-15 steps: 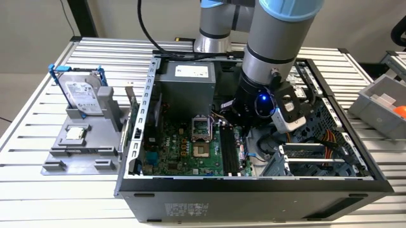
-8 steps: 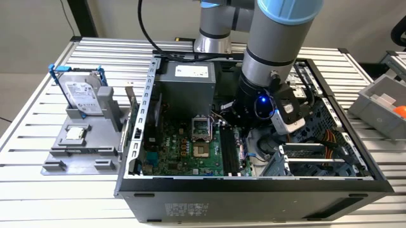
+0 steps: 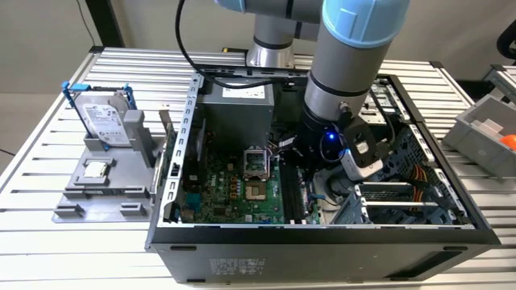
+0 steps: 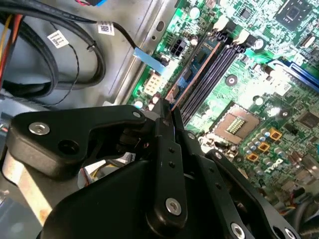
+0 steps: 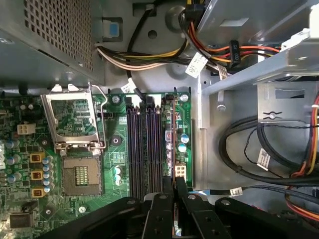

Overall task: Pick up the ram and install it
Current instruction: 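Insert the ram into the slot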

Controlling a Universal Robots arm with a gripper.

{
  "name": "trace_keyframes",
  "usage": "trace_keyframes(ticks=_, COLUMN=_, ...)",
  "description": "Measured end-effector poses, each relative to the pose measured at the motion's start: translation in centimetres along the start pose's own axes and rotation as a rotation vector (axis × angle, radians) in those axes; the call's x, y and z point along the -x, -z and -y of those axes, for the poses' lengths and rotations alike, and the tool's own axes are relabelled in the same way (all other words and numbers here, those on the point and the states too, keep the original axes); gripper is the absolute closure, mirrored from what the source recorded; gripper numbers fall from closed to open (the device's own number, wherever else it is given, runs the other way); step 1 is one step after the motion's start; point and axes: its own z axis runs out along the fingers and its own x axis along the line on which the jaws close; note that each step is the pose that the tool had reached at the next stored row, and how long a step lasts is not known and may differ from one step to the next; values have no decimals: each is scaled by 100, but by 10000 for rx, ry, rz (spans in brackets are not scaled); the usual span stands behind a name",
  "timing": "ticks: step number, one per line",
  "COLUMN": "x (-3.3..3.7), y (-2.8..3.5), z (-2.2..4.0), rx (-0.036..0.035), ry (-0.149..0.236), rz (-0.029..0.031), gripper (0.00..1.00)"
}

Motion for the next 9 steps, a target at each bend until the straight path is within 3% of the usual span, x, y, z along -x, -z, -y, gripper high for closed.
trace_keyframes(ticks=9, x=-56, y=-90, z=10, rx=6, ry=161, rz=-2, gripper=100)
